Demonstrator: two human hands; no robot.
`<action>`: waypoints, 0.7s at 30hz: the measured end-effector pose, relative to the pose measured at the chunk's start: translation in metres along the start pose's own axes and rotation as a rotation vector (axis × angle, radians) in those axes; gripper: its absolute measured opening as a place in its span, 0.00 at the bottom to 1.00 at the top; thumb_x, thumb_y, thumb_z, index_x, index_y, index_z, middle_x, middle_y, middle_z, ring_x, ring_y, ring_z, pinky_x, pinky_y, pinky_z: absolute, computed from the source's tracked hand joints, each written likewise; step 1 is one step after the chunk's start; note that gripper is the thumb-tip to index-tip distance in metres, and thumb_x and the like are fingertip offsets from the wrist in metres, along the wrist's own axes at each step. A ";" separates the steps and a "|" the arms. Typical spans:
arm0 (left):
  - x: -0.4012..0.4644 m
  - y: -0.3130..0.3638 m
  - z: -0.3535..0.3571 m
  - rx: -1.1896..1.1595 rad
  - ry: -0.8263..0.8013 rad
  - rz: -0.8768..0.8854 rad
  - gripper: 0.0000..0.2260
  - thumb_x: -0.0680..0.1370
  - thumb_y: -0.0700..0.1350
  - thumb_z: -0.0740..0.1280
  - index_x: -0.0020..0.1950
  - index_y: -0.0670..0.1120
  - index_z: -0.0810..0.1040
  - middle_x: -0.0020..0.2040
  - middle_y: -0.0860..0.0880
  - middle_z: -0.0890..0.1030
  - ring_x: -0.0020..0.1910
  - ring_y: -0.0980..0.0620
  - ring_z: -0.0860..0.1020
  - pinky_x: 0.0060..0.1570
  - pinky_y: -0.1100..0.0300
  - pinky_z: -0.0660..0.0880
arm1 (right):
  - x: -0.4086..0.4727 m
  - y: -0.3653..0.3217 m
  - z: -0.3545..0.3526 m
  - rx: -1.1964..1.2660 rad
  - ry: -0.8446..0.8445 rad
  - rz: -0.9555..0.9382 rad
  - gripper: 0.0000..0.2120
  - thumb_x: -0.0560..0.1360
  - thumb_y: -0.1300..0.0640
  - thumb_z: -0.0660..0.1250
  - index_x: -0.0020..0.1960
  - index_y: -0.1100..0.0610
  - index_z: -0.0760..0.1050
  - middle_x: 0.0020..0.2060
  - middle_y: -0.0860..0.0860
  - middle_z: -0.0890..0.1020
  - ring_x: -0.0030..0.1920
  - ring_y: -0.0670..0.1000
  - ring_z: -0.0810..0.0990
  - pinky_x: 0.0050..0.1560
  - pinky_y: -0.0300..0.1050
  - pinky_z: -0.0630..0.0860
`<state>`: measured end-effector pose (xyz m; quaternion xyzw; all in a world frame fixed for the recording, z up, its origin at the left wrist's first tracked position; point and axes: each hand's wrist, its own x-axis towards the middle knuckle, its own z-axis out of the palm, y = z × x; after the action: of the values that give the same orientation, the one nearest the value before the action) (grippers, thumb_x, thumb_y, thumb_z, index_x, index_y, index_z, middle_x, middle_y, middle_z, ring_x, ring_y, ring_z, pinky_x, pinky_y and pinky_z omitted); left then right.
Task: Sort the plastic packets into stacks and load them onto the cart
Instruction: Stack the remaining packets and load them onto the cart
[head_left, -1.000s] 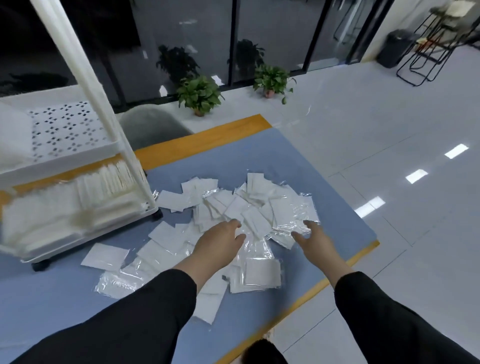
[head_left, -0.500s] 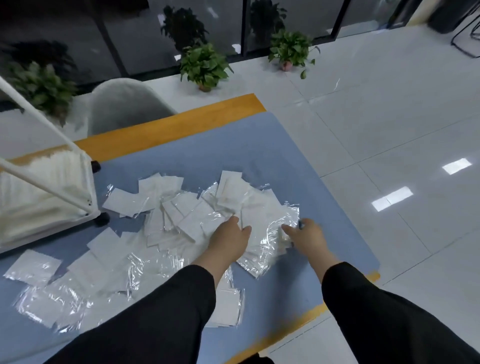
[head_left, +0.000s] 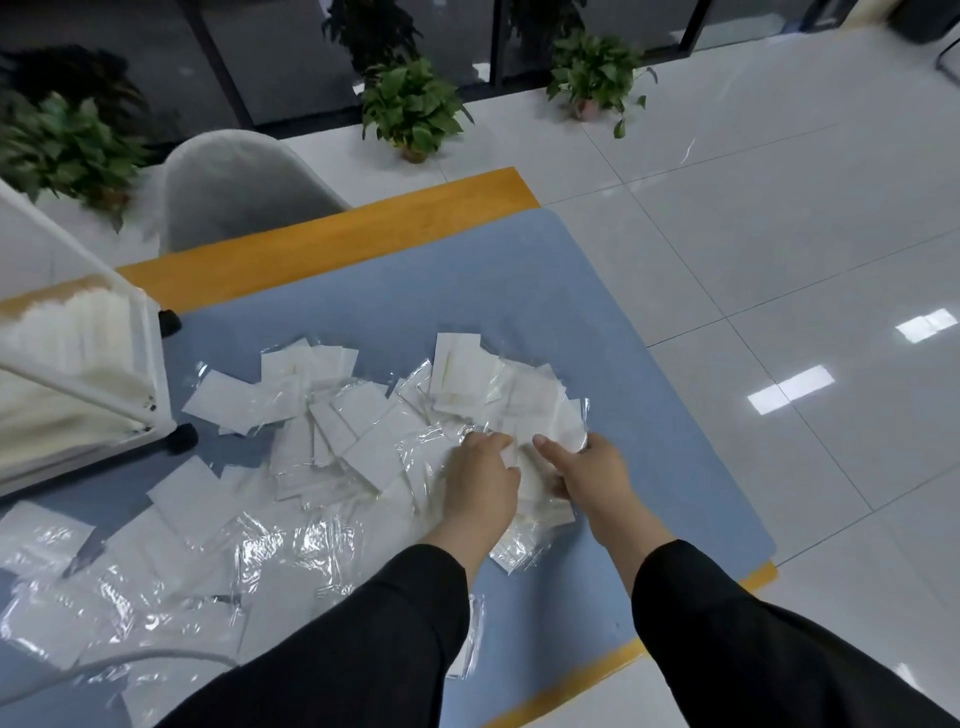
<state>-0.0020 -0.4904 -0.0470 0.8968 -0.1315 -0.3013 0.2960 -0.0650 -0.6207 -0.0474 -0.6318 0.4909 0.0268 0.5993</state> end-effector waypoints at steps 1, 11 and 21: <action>-0.001 0.001 0.000 -0.034 -0.010 0.016 0.19 0.80 0.41 0.67 0.71 0.48 0.76 0.69 0.47 0.75 0.64 0.46 0.77 0.66 0.52 0.72 | -0.001 0.001 0.001 0.015 -0.020 -0.011 0.16 0.69 0.51 0.78 0.50 0.60 0.80 0.36 0.53 0.82 0.34 0.53 0.80 0.34 0.46 0.77; -0.008 0.002 -0.019 -0.448 0.218 0.011 0.18 0.81 0.50 0.68 0.71 0.48 0.75 0.63 0.52 0.77 0.60 0.53 0.77 0.60 0.59 0.72 | -0.019 -0.009 -0.020 -0.008 -0.003 -0.154 0.06 0.74 0.58 0.73 0.51 0.54 0.79 0.41 0.57 0.81 0.39 0.53 0.79 0.39 0.45 0.76; 0.011 0.019 -0.013 -0.681 0.039 -0.044 0.30 0.78 0.58 0.71 0.77 0.53 0.67 0.72 0.54 0.72 0.70 0.54 0.71 0.70 0.54 0.69 | -0.026 -0.019 -0.050 0.024 -0.114 -0.243 0.06 0.75 0.59 0.72 0.48 0.49 0.80 0.39 0.52 0.81 0.38 0.48 0.78 0.41 0.43 0.75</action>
<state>0.0131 -0.5042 -0.0319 0.7547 0.0016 -0.3168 0.5746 -0.0942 -0.6485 -0.0034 -0.6768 0.3762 -0.0161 0.6325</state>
